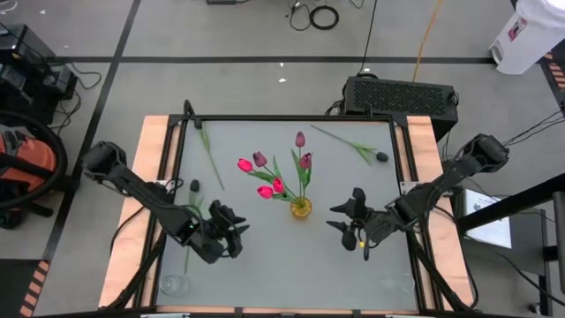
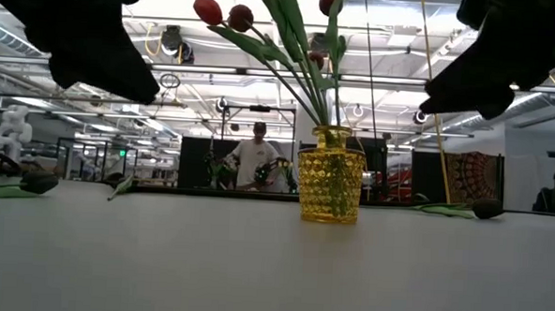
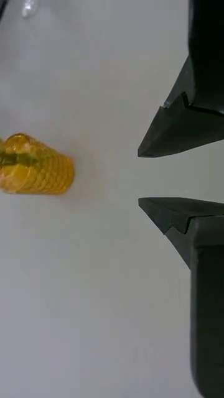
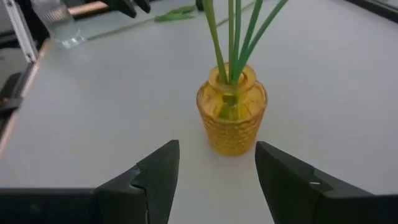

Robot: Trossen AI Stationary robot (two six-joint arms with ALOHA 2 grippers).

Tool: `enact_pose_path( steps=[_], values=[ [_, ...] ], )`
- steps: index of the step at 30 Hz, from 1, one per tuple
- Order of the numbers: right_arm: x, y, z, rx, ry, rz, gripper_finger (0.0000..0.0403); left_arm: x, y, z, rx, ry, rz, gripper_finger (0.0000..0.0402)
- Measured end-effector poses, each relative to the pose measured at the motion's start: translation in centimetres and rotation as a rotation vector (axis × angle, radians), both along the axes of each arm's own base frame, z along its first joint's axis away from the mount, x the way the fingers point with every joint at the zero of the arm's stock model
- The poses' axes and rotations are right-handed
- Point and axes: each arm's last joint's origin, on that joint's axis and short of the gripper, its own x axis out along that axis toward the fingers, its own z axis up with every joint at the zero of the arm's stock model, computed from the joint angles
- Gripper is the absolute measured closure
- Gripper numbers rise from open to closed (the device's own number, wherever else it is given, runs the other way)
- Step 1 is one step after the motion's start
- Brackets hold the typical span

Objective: Sort flowers into vase by color
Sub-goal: Move the yellow vase to the top of the table

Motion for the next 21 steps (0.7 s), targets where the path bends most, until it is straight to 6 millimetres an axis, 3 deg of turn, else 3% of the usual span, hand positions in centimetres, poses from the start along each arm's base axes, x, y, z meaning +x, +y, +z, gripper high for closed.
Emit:
enact_pose_path(
  steps=[14, 21],
  values=[
    [2.5, -0.3, -2.3, 0.022, 0.0, -0.054, 0.02, 2.6, 1.1, -2.2, 0.029, -0.007, 0.091, 0.0281],
    [3.5, -0.6, -3.4, 0.033, 0.006, -0.066, 0.02, 4.1, 1.4, -2.3, 0.047, -0.068, 0.067, 0.0281]
  ],
)
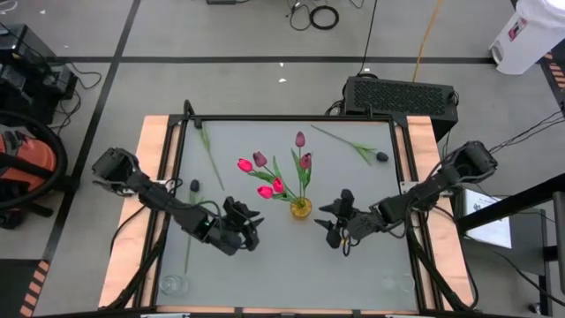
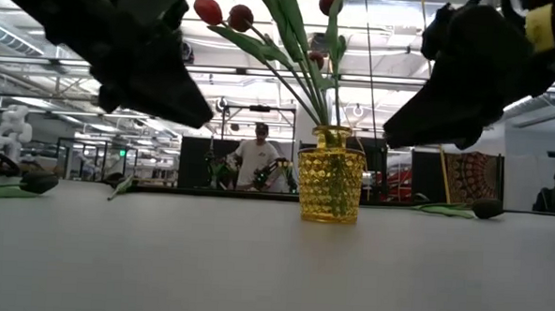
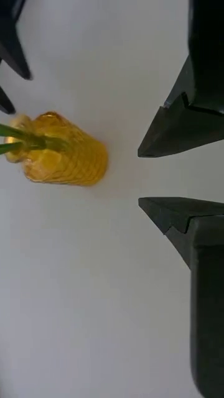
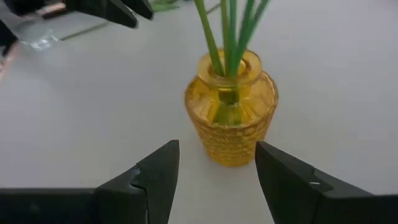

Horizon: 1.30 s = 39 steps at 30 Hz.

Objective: Sort flowers into vase by color
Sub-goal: Move the yellow vase to the top of the table

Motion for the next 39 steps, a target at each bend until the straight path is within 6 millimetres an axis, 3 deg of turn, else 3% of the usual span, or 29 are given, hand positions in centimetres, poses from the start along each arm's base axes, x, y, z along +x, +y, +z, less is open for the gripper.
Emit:
enact_pose_path(
  steps=[18, 27, 39],
  values=[
    [1.4, -2.2, 0.2, -0.029, -0.014, 0.014, 0.02, 1.4, 2.5, 0.3, 0.01, -0.027, 0.068, 0.0281],
    [1.8, -2.6, 0.3, 0.019, -0.019, 0.079, 0.0197, 1.5, 2.4, 0.3, -0.026, -0.012, 0.034, 0.0281],
    [2.3, -3.8, 0.5, -0.053, -0.017, 0.108, 0.0163, 1.5, 2.3, 0.2, -0.06, -0.004, 0.008, 0.0281]
  ],
)
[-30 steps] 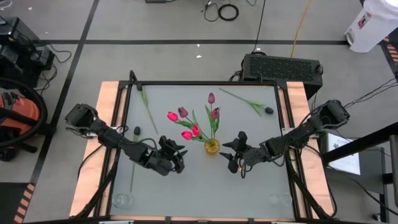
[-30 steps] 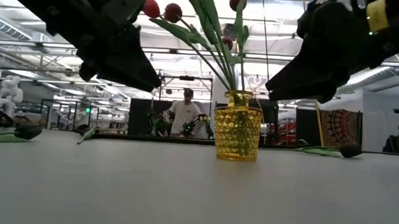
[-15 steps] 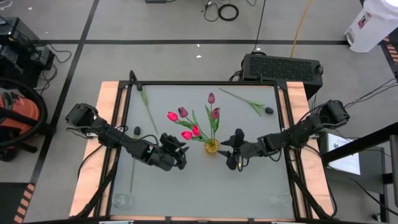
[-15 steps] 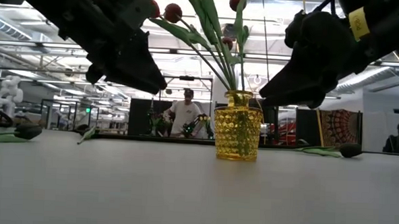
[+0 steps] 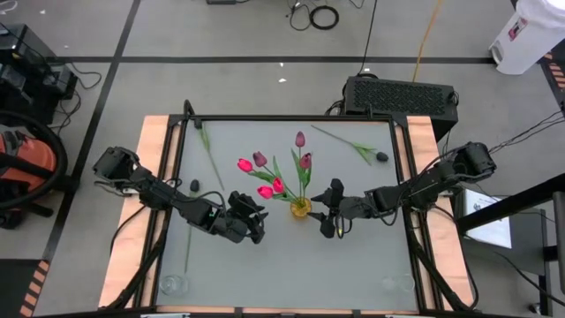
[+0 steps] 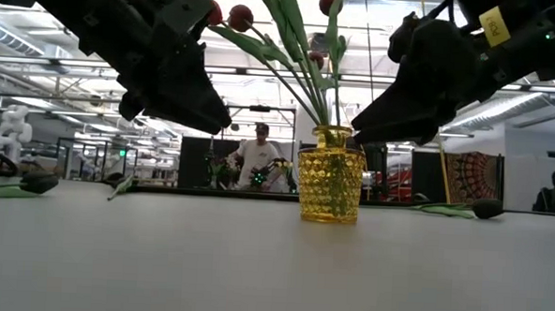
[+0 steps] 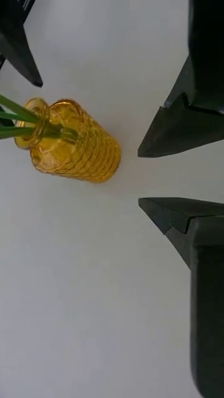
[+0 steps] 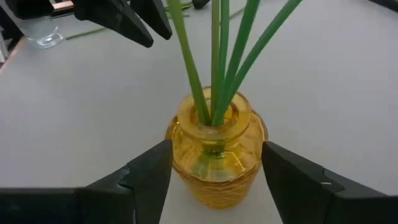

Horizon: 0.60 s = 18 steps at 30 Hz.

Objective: Sort flowers into vase by color
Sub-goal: Move the yellow vase to the top of the table

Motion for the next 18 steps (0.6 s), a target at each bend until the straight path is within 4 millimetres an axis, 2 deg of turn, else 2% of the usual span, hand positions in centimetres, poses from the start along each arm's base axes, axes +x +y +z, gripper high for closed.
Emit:
enact_pose_path(
  steps=[11, 18],
  values=[
    [0.27, -0.5, 0.09, 0.026, 0.0, 0.063, 0.0163, 0.14, -0.08, 0.16, -0.016, -0.02, -0.006, 0.0281],
    [0.55, -0.48, 0.62, 0.041, -0.061, 0.064, 0.0163, 0.14, -0.08, 0.15, -0.016, -0.02, -0.006, 0.0281]
  ],
)
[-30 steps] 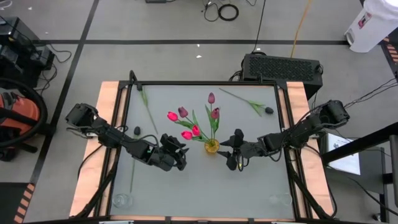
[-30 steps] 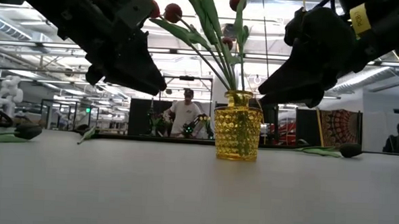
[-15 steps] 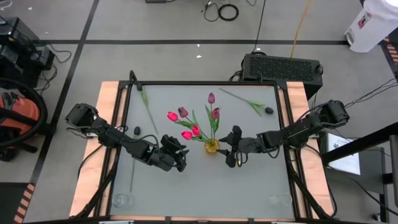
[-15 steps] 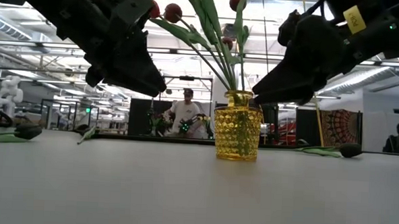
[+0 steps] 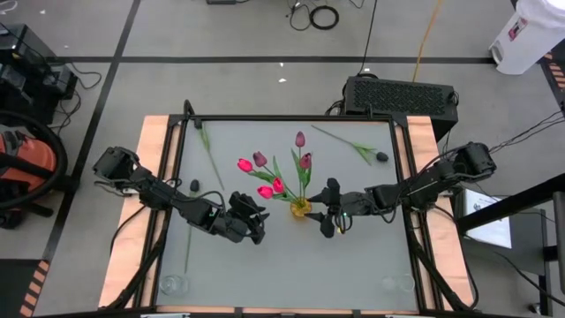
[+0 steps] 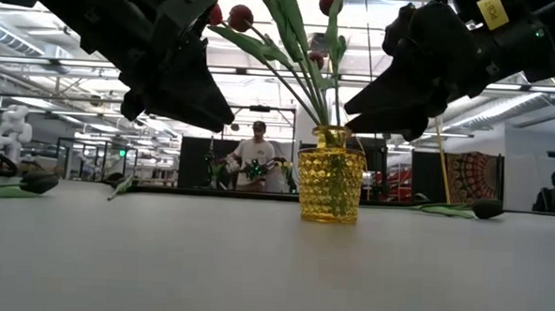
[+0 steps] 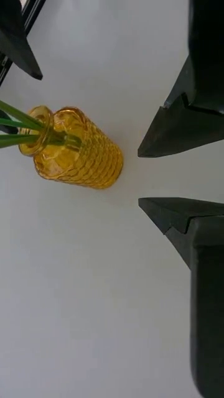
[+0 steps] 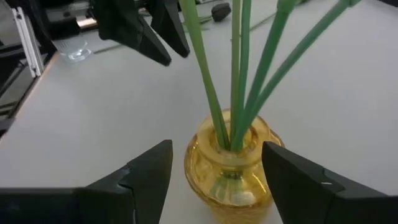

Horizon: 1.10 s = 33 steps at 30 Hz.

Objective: Sort flowers into vase by color
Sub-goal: Move the yellow vase to the top of the table

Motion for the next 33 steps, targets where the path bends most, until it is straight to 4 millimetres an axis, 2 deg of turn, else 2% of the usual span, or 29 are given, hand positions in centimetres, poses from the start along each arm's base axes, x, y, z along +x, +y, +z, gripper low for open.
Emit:
enact_pose_path(
  steps=[5, 14, 22, 33],
  values=[
    [0.0, 0.0, 0.0, -0.004, -0.002, -0.001, 0.0163, 0.0, -0.1, 0.0, -0.014, 0.008, -0.017, 0.0281],
    [0.4, -0.1, -1.5, -0.033, 0.057, -0.003, 0.0162, 0.0, -0.1, 0.0, -0.015, 0.008, -0.018, 0.0281],
    [1.2, -0.9, -0.9, -0.049, 0.038, -0.031, 0.0162, 0.0, -0.1, 0.0, -0.022, 0.008, -0.024, 0.0281],
    [1.3, -1.1, -1.3, -0.026, 0.05, -0.042, 0.0162, 0.0, -0.1, 0.0, -0.031, 0.015, -0.037, 0.0281]
  ],
)
